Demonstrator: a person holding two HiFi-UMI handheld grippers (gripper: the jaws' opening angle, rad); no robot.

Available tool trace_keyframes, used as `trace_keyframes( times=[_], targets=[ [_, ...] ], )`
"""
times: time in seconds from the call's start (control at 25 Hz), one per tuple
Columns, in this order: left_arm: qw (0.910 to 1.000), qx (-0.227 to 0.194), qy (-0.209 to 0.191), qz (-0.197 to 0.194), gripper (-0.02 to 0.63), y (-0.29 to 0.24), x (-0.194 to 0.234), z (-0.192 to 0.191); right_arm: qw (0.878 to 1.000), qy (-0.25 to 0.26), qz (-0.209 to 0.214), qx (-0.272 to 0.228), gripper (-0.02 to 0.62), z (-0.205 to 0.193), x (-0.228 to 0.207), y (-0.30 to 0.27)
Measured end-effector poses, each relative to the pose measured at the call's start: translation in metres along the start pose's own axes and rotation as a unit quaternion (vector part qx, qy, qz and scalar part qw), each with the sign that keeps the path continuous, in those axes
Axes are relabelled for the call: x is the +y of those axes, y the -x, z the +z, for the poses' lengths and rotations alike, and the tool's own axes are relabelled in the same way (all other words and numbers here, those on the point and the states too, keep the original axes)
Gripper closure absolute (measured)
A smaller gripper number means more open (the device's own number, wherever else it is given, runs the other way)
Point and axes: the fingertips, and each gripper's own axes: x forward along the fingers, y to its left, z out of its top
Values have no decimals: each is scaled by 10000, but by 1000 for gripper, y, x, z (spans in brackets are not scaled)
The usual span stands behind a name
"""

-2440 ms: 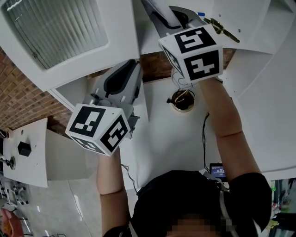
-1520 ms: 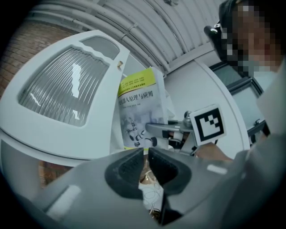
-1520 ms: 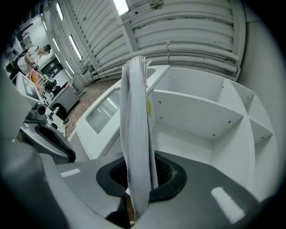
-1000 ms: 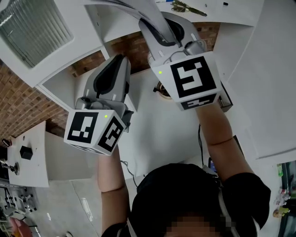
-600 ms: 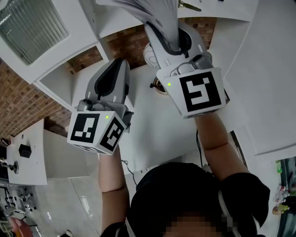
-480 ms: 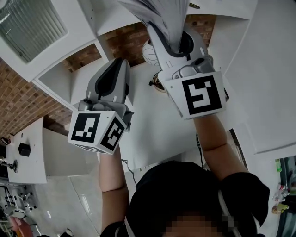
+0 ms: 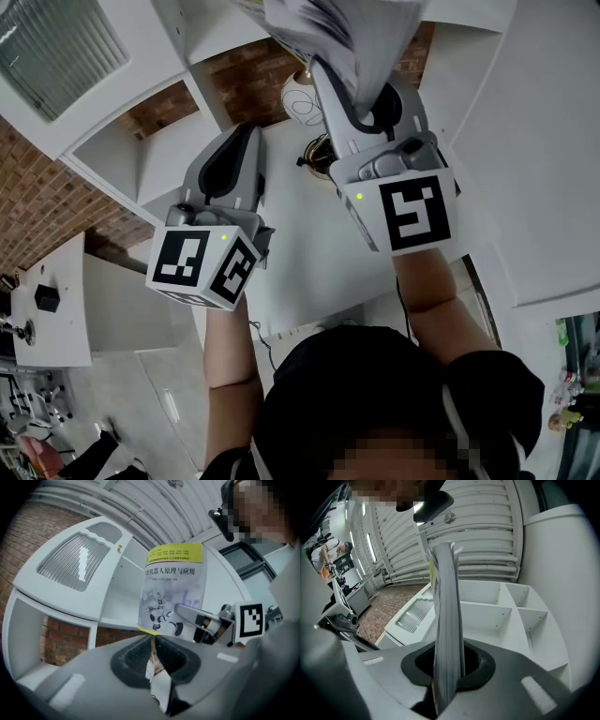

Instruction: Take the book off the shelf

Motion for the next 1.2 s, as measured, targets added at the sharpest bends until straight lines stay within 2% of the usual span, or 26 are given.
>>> trace_keyframes(
  times=[0.36,0.84,1.2],
  targets=[
    [9999,112,56,33,572,5,-4,-14,9977,-515,176,401,529,-34,7,21],
    [9982,451,379,91,572,23,-11,-56,9919,-604,556,973,529,-71,37,56],
    [9956,663,588,299,572,41,-11,-85,9816,-896,1036,1328,529,-95,69,77]
  ],
)
